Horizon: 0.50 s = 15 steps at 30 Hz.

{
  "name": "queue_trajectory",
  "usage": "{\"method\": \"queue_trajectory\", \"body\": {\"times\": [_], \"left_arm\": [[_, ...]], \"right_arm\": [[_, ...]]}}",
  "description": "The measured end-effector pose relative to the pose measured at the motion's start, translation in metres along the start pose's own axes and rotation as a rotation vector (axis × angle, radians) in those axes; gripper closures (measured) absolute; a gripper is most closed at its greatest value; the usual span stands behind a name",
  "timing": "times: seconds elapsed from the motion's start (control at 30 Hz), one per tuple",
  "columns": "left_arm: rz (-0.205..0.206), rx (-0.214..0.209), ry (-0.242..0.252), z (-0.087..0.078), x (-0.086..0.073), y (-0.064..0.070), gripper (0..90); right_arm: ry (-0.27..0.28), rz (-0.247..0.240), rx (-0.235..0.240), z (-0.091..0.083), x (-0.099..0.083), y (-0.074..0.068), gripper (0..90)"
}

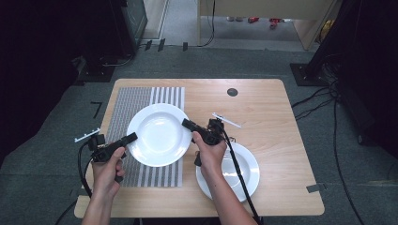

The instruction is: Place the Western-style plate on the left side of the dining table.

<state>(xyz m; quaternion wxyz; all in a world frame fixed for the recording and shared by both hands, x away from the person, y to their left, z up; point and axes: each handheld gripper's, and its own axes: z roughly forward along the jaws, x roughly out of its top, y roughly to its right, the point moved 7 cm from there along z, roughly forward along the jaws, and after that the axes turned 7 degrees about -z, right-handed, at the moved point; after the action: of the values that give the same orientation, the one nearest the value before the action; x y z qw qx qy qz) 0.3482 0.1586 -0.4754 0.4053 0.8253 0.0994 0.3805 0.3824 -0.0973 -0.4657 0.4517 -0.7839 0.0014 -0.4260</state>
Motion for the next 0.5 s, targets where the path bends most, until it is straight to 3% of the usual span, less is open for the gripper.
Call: {"method": "queue_trajectory", "body": {"times": [0.5], "left_arm": [[-0.078, 0.024, 0.011, 0.004, 0.024, -0.037, 74.4]], "right_arm": [[-0.048, 0.022, -0.022, 0.053, -0.007, 0.006, 81.3]]}}
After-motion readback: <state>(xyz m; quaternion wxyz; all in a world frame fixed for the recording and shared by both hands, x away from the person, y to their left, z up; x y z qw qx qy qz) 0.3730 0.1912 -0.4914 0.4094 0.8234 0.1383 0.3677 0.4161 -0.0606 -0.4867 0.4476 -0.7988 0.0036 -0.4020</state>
